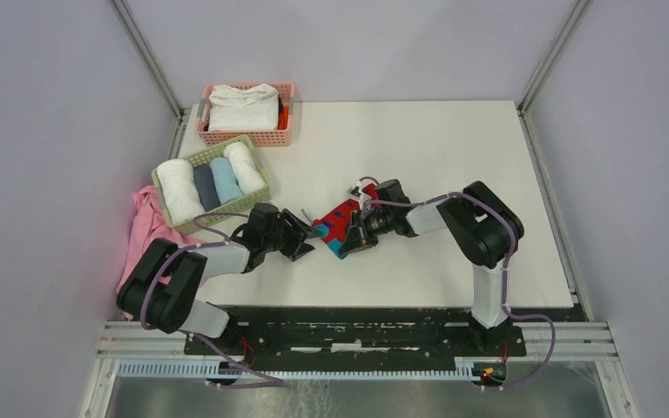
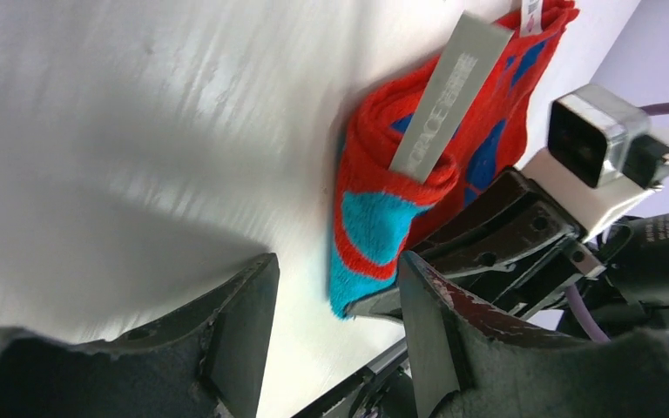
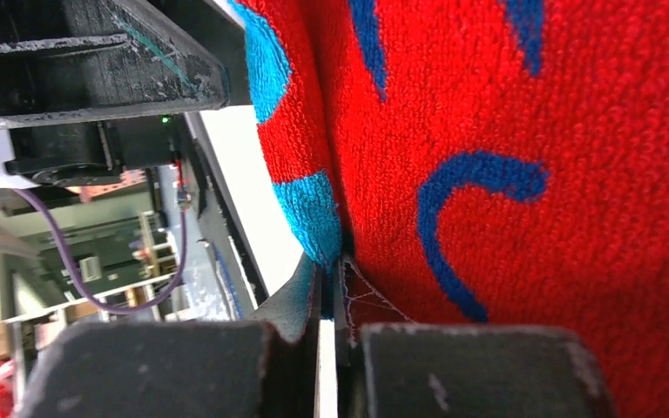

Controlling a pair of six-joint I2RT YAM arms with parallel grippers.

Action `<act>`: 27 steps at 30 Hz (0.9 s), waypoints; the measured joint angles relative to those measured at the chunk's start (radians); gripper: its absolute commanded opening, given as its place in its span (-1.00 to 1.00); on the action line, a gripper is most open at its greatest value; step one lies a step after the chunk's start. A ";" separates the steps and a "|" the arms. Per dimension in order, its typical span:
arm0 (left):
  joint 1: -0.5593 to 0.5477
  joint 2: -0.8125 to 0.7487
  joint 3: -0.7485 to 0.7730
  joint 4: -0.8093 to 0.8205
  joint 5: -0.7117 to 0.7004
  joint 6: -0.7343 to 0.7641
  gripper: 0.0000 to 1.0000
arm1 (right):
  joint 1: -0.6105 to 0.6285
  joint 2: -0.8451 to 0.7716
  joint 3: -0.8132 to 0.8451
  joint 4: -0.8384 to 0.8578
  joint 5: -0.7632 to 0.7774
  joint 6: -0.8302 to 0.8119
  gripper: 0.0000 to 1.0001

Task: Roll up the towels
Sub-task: Roll the towel at the center of the board.

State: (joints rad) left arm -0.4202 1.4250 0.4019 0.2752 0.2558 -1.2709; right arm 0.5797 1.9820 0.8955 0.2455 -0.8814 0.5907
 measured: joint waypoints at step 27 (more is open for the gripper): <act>0.003 0.199 0.079 0.115 0.058 -0.021 -0.77 | -0.031 -0.158 0.003 -0.298 0.090 -0.110 -0.13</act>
State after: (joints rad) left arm -0.4171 1.6241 0.4805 0.3901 0.3138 -1.2919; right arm 0.5488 1.8236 0.8989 -0.0521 -0.7918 0.4808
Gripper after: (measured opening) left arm 0.145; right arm 0.345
